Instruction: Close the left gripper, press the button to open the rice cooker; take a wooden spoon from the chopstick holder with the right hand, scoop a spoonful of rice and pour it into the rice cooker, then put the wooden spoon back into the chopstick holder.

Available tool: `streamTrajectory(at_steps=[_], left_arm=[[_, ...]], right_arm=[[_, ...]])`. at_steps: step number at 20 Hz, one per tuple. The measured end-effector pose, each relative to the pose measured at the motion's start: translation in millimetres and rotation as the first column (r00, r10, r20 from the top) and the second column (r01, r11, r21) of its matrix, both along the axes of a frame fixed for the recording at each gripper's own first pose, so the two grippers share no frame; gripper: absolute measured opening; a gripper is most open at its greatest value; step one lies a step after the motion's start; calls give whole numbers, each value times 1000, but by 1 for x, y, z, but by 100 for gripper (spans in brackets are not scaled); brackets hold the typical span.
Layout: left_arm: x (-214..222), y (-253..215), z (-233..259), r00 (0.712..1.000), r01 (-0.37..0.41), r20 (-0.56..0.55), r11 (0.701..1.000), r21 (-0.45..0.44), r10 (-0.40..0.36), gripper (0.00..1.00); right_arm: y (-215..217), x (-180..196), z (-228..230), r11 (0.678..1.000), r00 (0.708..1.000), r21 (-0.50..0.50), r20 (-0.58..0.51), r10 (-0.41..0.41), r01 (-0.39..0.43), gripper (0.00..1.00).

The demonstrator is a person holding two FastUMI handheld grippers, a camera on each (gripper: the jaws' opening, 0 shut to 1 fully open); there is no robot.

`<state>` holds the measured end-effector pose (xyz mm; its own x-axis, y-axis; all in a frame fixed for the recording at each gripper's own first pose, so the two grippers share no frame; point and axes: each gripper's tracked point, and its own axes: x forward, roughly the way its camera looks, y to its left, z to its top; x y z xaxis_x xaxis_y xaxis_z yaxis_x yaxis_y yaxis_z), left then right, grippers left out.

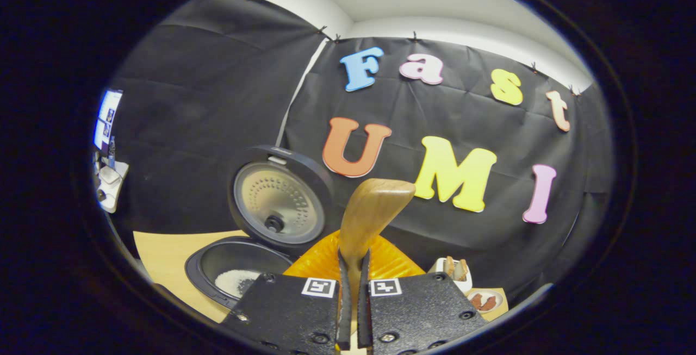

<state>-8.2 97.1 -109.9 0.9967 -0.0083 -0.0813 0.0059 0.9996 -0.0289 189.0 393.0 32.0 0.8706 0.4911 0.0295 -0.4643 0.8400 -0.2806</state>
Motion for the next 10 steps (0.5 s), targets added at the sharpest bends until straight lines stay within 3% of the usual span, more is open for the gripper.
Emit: streamTrajectory(at_steps=[10], left_arm=[[18,-45,4,999,43,-12,999,-4,-43,96]], right_arm=[[-155,20,27,982,989,116,-35,-146,149,11]])
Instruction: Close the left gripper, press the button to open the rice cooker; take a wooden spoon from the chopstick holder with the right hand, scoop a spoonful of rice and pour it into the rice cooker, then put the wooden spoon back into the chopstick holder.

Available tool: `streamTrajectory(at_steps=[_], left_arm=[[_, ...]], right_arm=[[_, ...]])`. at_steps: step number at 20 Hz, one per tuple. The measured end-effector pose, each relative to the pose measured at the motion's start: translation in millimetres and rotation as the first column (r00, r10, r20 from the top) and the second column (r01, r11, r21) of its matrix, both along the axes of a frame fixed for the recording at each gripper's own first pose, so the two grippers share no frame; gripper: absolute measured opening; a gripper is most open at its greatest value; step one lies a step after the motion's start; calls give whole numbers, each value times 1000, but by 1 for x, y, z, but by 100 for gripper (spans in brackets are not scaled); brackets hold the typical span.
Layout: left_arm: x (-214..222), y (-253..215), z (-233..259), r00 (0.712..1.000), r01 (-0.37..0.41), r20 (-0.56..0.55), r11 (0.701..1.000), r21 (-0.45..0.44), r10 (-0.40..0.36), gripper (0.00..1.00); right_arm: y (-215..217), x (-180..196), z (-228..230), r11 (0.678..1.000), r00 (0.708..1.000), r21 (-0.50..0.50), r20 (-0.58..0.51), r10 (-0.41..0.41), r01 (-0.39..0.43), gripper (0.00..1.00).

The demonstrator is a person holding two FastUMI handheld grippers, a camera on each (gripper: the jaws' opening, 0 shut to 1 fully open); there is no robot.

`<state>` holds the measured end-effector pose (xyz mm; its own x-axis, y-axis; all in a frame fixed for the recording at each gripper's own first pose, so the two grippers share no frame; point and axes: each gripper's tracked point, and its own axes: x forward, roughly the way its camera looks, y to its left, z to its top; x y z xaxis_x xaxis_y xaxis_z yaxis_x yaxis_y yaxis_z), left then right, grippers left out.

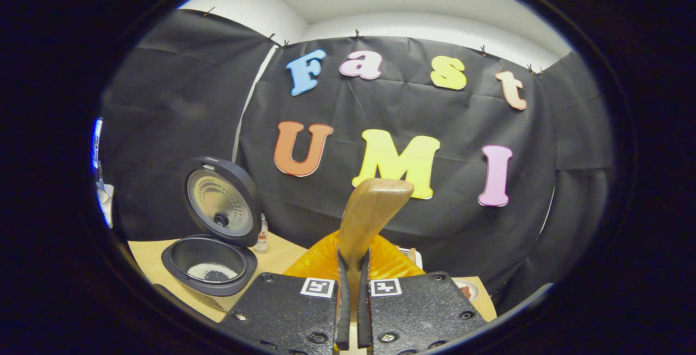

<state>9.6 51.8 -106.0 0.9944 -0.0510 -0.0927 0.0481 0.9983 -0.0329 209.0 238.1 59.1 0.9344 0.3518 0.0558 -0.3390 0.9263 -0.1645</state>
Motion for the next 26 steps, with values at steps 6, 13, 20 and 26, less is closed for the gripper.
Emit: streamTrajectory(at_steps=[6,13,20,26], left_arm=[[12,-14,18,999,-15,38,1000,1,15,96],[24,-39,27,998,4,63,1000,-15,-3,95],[29,-44,30,997,-14,80,1000,-8,14,95],[31,-49,24,998,-6,66,1000,-22,7,95]], right_arm=[[-90,17,-9,992,993,38,-26,-117,118,12],[-160,44,-53,979,974,45,-118,-195,201,13],[-195,65,-102,965,955,108,-207,-213,238,14],[-218,95,-156,946,926,146,-292,-238,290,15]])
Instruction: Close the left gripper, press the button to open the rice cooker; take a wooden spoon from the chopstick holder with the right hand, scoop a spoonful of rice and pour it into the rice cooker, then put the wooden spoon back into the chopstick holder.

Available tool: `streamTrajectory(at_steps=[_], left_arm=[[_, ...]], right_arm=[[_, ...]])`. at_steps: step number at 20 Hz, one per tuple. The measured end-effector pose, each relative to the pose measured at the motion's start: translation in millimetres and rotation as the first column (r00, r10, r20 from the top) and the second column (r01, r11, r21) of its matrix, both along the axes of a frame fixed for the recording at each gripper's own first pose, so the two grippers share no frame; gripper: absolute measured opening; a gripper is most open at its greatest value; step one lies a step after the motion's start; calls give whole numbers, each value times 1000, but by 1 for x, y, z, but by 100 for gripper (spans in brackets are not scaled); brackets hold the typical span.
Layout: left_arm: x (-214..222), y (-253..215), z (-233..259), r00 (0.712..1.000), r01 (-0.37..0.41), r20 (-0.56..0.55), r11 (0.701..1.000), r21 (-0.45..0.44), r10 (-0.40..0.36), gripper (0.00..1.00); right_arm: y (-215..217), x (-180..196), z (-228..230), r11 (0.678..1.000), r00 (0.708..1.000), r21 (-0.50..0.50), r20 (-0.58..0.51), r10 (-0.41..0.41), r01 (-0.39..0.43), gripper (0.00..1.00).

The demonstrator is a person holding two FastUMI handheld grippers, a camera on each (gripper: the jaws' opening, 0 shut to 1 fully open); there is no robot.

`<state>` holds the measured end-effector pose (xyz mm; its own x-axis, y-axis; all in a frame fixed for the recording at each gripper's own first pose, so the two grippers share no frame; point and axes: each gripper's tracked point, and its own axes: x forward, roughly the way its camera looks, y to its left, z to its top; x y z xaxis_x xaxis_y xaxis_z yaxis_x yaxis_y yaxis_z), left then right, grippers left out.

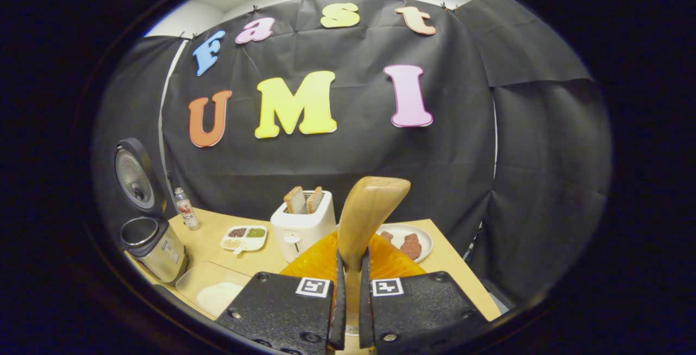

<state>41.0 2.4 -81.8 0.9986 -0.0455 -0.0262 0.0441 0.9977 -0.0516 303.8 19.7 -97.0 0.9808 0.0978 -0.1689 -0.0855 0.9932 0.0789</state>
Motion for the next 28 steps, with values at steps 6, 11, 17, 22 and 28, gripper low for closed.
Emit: streamTrajectory(at_steps=[6,11,17,22,28], left_arm=[[3,-5,-5,1000,12,-19,1000,-4,-12,95],[7,-1,-6,1000,5,-25,1000,-8,-6,96],[17,13,3,1000,-11,-1,1000,-3,11,96],[30,34,13,999,-32,-15,999,-30,32,96],[34,52,47,999,-43,10,998,-52,44,97]], right_arm=[[-5,11,-19,995,1000,102,-30,7,-4,24],[-23,-2,19,996,993,2,72,-89,89,85],[-18,-55,61,997,988,8,129,-81,81,97],[-12,-120,86,997,984,27,161,-82,79,93],[-8,-177,89,997,986,14,148,-76,75,93]])
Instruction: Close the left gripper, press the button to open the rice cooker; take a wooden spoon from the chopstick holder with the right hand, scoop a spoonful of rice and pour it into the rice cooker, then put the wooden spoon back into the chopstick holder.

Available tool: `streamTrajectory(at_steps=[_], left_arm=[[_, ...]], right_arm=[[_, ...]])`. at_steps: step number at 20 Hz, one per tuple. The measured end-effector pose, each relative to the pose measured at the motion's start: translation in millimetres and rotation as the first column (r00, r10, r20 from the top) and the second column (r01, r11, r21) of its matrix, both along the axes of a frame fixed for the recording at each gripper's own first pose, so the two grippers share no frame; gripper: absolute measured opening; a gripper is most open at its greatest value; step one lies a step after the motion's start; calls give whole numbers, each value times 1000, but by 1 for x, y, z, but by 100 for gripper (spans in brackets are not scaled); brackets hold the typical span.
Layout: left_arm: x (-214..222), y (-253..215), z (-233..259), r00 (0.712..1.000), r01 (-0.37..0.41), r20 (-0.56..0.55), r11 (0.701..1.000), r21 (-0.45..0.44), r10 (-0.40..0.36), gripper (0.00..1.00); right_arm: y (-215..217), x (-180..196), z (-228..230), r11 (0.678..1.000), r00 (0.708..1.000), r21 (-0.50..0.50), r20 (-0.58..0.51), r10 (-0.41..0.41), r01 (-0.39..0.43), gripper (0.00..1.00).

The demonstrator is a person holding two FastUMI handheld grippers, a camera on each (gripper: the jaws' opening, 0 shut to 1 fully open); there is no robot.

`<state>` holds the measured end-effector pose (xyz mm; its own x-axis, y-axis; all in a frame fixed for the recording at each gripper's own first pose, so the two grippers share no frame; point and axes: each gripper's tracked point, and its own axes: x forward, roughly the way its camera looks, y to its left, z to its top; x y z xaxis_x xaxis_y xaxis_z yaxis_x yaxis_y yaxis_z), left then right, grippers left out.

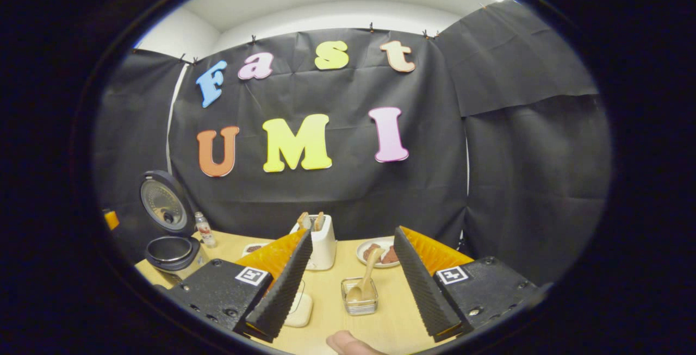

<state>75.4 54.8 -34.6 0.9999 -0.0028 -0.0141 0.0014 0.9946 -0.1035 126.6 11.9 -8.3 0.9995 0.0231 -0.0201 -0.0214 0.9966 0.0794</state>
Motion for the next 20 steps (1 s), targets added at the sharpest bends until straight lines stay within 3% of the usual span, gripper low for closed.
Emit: streamTrajectory(at_steps=[1,2,5,6,7,10,13,15,16,17,19,20], left_arm=[[2,2,6,1000,1,7,1000,1,-1,97],[5,7,14,1000,-1,19,1000,6,1,97],[21,25,29,999,-29,21,999,27,29,97],[28,27,36,999,-26,25,999,34,26,97],[34,31,41,999,-21,25,999,34,20,97],[57,43,59,1000,-10,29,1000,21,10,97],[82,55,72,999,-28,30,999,35,27,97],[95,56,79,999,-23,24,999,34,23,97],[102,56,86,999,-19,29,999,28,18,97],[109,56,92,999,-10,31,1000,22,10,97],[127,55,101,999,-9,34,1000,1,9,96],[135,57,108,999,-14,34,1000,-10,15,97]], right_arm=[[2,-9,-1,1000,1000,-6,-1,1,-1,97],[3,-16,0,1000,1000,-6,-4,4,-4,93],[6,-35,-1,1000,1000,-15,-1,16,-16,97],[7,-41,0,1000,1000,-24,5,15,-15,93],[9,-47,1,999,1000,-28,12,17,-16,100],[23,-63,1,998,998,-40,35,49,-47,96],[37,-73,-2,996,996,-43,43,83,-81,93],[44,-76,-3,994,994,-53,54,97,-94,97],[47,-77,-3,993,993,-62,56,101,-98,93],[53,-77,-5,991,991,-75,59,117,-113,97],[62,-76,-10,987,989,-81,51,142,-137,93],[64,-74,-12,986,988,-74,43,150,-147,97]])
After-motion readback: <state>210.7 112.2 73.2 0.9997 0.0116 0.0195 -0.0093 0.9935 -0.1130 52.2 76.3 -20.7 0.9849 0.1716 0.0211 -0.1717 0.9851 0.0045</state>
